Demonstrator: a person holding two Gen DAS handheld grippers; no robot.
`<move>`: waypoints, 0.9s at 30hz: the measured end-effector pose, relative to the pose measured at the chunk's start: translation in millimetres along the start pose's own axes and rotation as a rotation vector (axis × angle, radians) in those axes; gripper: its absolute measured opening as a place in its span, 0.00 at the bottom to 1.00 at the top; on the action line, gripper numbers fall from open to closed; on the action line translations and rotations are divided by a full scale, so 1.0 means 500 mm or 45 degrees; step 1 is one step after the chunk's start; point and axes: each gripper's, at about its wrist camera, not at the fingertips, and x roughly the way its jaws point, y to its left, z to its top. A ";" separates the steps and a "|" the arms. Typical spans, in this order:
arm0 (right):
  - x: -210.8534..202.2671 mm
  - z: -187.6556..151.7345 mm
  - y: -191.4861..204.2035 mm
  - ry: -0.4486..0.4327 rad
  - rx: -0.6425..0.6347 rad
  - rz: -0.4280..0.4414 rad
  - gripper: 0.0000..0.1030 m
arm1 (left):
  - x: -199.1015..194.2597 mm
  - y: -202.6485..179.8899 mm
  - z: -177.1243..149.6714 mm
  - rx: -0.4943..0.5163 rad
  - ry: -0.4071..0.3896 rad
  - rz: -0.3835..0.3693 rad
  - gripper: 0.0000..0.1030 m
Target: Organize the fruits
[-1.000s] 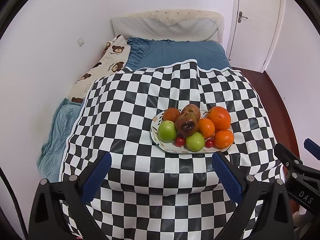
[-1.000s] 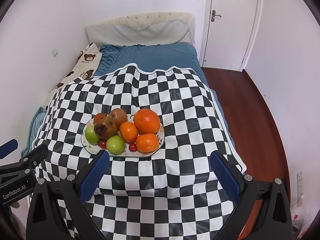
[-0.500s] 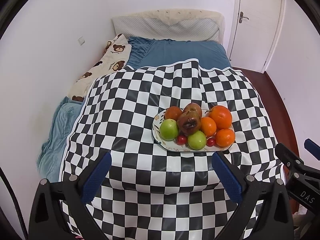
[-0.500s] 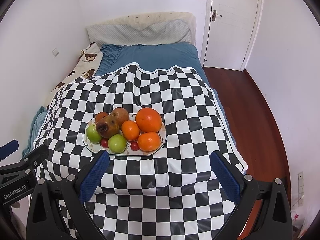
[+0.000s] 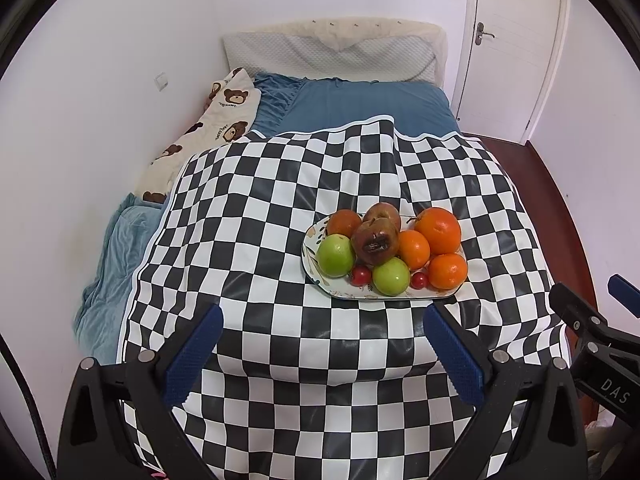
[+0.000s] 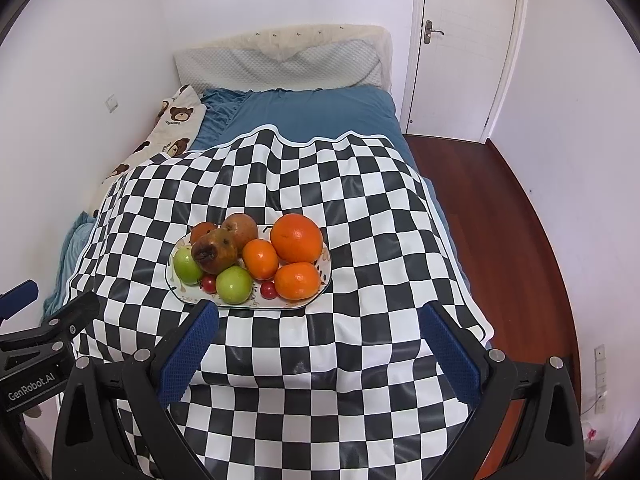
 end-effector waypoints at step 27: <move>-0.008 -0.005 -0.004 -0.002 -0.003 0.001 0.99 | -0.014 -0.006 -0.002 0.016 -0.002 -0.021 1.00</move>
